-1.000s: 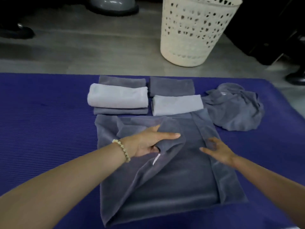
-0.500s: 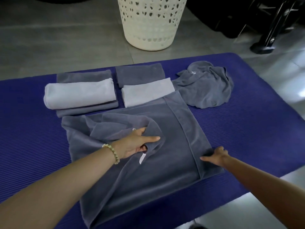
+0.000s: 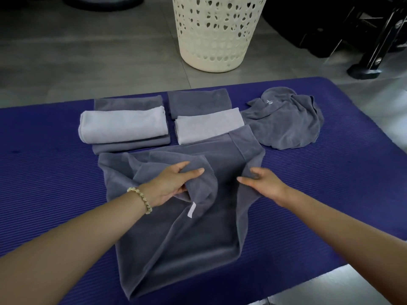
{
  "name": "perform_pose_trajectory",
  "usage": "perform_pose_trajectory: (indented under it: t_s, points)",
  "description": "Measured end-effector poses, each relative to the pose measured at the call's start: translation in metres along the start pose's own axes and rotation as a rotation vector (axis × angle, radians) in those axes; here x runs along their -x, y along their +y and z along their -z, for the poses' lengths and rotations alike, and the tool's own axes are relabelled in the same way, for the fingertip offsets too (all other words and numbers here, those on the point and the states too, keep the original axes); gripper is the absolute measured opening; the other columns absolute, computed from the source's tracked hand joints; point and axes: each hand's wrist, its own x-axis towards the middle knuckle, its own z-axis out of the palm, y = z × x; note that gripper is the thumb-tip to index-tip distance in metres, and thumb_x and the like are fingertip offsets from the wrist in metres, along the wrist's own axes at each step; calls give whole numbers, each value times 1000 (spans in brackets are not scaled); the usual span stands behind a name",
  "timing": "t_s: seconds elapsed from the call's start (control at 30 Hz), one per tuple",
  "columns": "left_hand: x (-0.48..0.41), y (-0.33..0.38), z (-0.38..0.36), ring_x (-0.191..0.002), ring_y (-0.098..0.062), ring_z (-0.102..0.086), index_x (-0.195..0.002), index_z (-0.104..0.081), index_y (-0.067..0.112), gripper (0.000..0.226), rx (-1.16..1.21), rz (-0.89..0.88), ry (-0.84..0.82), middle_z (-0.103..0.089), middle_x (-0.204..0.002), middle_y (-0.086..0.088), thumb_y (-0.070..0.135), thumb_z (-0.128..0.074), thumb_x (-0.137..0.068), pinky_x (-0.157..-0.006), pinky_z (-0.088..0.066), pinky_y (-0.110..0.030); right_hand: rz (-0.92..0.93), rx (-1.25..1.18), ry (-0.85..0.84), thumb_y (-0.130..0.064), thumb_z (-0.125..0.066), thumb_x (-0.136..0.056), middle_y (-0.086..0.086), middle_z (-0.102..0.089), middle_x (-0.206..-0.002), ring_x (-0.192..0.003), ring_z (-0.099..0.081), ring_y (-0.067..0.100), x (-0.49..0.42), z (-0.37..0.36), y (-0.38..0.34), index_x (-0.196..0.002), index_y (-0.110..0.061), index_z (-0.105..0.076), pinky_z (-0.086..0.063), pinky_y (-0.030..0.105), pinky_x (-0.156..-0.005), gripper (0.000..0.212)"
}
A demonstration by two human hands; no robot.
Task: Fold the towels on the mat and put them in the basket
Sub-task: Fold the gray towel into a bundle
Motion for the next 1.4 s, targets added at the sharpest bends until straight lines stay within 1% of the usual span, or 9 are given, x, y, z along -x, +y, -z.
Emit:
perform_pose_trajectory:
  t_s: [0.13,0.27,0.33,0.47,0.67,0.83,0.93,1.23,1.4]
  points:
    - [12,27,26,-93,-20,-68,-102,-64,9,23,36,-164,101,-73,-95,-9,25,-67,-86,-86,-53,-31,200,-46,-128,-70,-82,-35,18,-64,-119,-113,-61,27,19,-17,-54,-120,-28,-49,-48,44,-101,100]
    - [29,49,41,-84,-18,-69,-95,-63,13,17,108,-298,241,-73,-92,-9,29,-64,-89,-72,-57,-26,414,-162,-282,-43,-86,-56,25,-69,-93,-90,-66,28,37,-33,-97,-109,-35,-54,-50,47,-91,62]
    - [36,54,48,-88,-21,-69,-99,-65,14,22,106,-328,259,-72,-98,-13,34,-61,-91,-74,-58,-31,492,-147,-339,-33,-83,-64,5,-68,-74,-76,-63,15,45,-41,-116,-107,-27,-58,-49,33,-77,50]
    - [49,64,54,-80,-22,-69,-102,-65,5,32,116,-401,250,-71,-94,-18,34,-55,-94,-70,-58,-30,550,-38,-573,-3,-78,-69,0,-73,-97,-98,-69,10,53,-60,-142,-107,-15,-63,-52,19,-81,43]
    - [57,60,60,-44,-4,-47,-79,-59,4,37,30,-433,230,-53,-51,2,32,-44,-99,-45,-40,-17,824,140,-339,-15,-82,-71,-2,-69,-69,-64,-61,1,49,-83,-167,-79,-15,-70,-46,12,-64,15]
    - [61,52,64,-103,-22,-67,-114,-65,0,46,-19,-401,156,-72,-105,-11,37,-43,-98,-97,-50,-35,967,170,-137,-23,-79,-74,-13,-55,-72,-66,-51,2,26,-94,-173,-71,-26,-66,-41,13,-67,14]
    - [61,48,66,-110,-20,-65,-116,-67,9,47,2,-379,146,-71,-112,-8,44,-46,-92,-105,-44,-42,973,133,-98,-20,-77,-77,-7,-61,-79,-73,-57,10,18,-98,-170,-75,-17,-68,-48,25,-73,10]
    - [55,47,58,-100,-15,-65,-111,-68,11,46,-12,-424,95,-70,-106,-3,48,-52,-90,-92,-49,-31,869,15,-53,-18,-75,-80,-9,-67,-75,-68,-58,-1,8,-103,-168,-76,-15,-72,-47,16,-70,6]
    - [46,39,59,-74,-11,-64,-92,-70,1,23,6,-428,235,-70,-82,-7,22,-60,-93,-70,-54,-20,690,-60,-166,-18,-66,-88,-7,-73,-92,-88,-66,0,1,-103,-155,-94,-15,-74,-51,14,-83,10]
